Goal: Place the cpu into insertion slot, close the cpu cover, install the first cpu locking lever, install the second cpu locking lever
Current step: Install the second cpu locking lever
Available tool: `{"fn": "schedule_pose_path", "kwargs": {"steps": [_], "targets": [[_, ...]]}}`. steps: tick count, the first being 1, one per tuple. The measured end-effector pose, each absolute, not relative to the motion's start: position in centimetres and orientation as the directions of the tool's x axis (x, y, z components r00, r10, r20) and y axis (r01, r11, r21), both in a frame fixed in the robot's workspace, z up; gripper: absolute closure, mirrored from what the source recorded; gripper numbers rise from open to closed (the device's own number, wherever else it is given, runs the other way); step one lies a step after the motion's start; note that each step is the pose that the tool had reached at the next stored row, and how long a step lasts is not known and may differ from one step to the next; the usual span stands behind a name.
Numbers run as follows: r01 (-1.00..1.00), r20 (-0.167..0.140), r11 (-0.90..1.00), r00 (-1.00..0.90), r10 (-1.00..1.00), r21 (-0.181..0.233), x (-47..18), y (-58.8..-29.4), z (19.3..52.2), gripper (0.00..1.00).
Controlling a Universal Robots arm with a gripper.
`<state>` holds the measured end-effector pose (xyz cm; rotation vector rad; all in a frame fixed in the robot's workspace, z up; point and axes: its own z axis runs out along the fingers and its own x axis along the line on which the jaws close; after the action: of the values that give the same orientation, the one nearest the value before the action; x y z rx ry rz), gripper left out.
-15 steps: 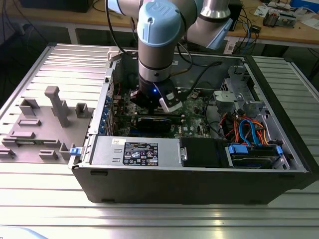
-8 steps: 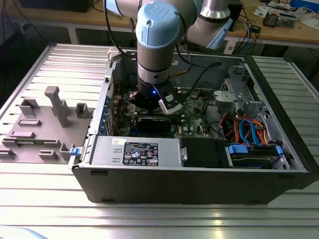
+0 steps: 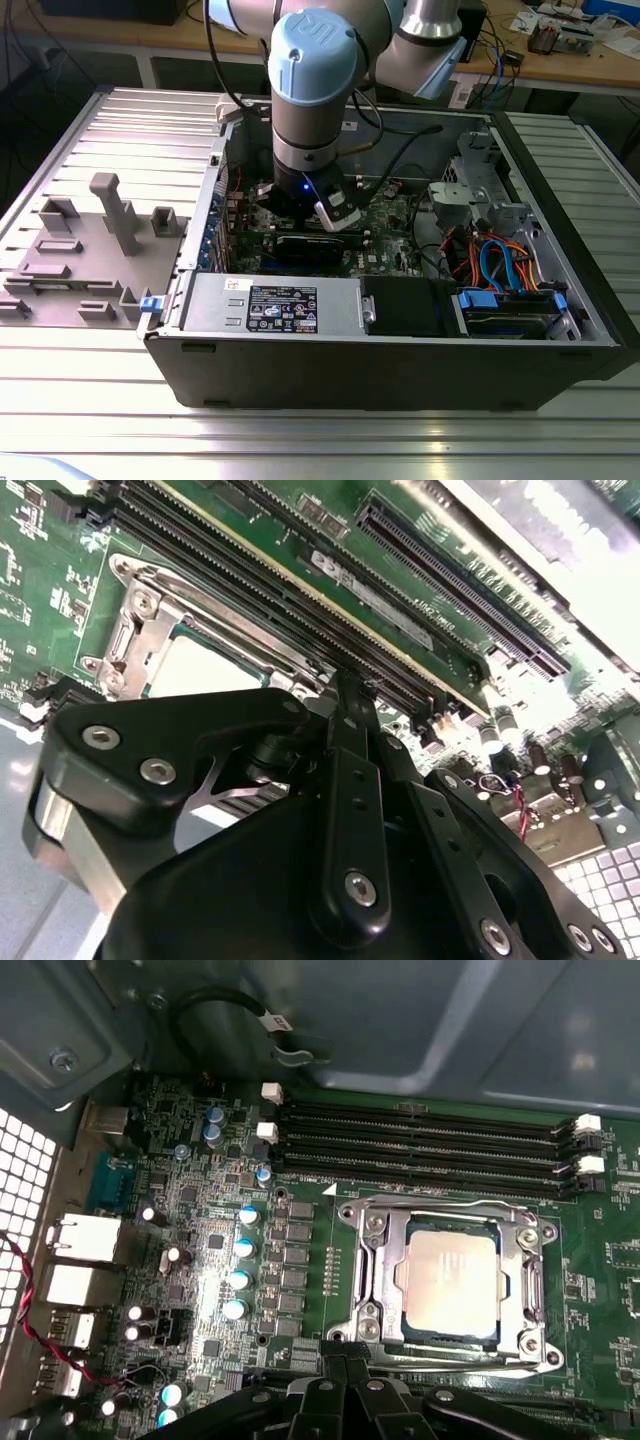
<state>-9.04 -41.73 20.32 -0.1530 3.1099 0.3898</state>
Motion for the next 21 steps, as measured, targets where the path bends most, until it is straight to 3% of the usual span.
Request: {"fn": "schedule_pose_path", "kwargs": {"steps": [9,21], "targets": [[-0.097,-0.019,0.956,-0.995,-0.096,0.276,-9.07,-41.7,19.8,0.89],[-0.097,-0.019,0.954,-0.995,-0.096,0.282,-9.42,-41.41,19.66,0.89]]}}
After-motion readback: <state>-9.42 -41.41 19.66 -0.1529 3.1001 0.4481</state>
